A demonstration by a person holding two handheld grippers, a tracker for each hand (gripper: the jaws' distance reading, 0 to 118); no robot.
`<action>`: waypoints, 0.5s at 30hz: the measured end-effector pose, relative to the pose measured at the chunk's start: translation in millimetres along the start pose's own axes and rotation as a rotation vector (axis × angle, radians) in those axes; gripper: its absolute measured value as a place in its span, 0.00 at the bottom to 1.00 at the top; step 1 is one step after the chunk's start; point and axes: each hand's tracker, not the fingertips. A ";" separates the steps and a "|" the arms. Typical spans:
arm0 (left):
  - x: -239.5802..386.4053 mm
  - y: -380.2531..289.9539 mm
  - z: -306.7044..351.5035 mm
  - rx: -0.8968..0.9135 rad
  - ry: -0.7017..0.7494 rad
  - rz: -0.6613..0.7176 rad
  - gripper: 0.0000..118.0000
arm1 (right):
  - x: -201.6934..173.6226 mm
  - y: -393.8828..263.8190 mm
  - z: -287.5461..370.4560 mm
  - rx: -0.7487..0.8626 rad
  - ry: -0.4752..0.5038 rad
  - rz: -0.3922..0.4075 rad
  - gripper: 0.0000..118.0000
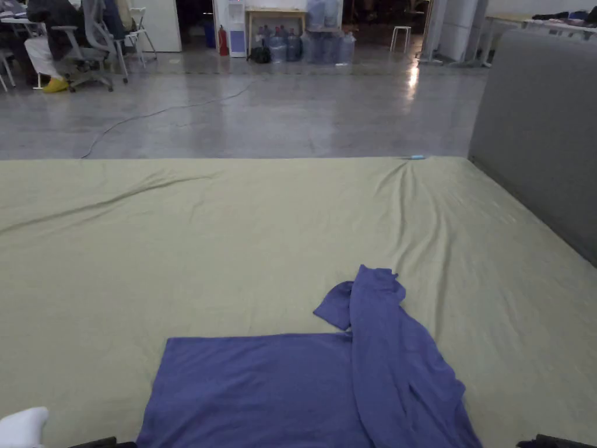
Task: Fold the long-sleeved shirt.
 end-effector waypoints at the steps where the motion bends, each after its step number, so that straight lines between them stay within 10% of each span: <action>1: 6.7 -9.8 0.8 -0.029 0.000 0.000 0.68 | -6.0 -8.5 4.5 -0.010 0.017 -0.007 0.78; 3: 22.1 -30.6 -1.9 -0.092 0.047 -0.059 0.00 | -19.0 -30.5 3.2 -0.022 0.084 0.037 0.09; 8: 30.1 -53.3 -26.1 -0.165 -0.017 -0.069 0.00 | -60.2 -71.7 -23.7 -0.101 0.067 0.216 0.00; 14: 39.4 54.4 -74.9 0.006 0.077 -0.109 0.00 | -74.3 -59.1 -31.4 -0.080 0.090 0.237 0.00; 15: 37.8 79.8 -95.2 0.012 0.101 -0.130 0.15 | -68.8 -52.5 -23.9 -0.066 0.093 0.235 0.00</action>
